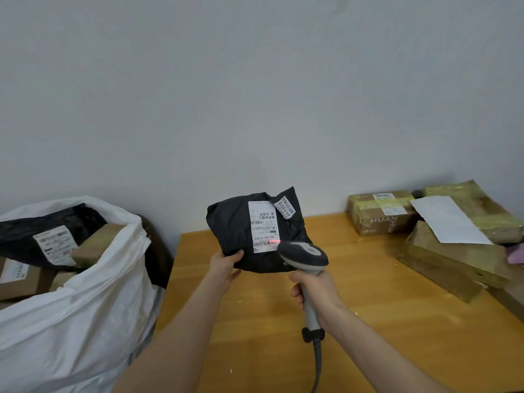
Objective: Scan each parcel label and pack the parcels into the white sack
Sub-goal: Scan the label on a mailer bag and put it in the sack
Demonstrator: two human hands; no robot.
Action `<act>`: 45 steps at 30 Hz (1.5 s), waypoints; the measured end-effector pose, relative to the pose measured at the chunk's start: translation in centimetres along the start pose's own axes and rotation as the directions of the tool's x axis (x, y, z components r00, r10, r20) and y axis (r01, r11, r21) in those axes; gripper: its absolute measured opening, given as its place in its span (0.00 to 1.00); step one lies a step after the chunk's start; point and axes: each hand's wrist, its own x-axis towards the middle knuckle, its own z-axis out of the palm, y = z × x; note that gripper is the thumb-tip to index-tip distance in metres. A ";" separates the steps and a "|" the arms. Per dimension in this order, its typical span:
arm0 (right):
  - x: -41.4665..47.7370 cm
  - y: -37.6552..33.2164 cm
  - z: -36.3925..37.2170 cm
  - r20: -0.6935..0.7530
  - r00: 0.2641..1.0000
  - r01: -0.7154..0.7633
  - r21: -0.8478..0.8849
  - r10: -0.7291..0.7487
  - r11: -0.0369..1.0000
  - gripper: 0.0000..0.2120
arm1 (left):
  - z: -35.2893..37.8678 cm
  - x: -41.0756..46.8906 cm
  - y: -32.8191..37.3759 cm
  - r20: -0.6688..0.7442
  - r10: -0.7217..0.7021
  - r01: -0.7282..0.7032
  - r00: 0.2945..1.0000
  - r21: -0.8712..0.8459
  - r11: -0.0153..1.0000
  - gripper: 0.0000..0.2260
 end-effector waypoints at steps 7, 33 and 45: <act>-0.9 0.0 -0.1 0.048 0.998 -0.043 -0.014 0.044 0.999 0.05 | -0.3 -1.0 -0.2 -0.044 0.002 -0.003 0.999 -0.024 1.000 0.11; -1.2 -0.3 -1.2 0.120 0.992 -0.024 -0.016 0.026 1.000 0.05 | -0.3 -2.1 -0.5 -0.084 0.025 -0.026 0.996 -0.010 1.000 0.07; -1.7 -0.6 -0.3 0.230 0.973 0.012 -0.052 0.001 0.999 0.05 | -2.0 -4.4 0.2 -0.154 0.073 -0.079 0.985 -0.031 0.996 0.10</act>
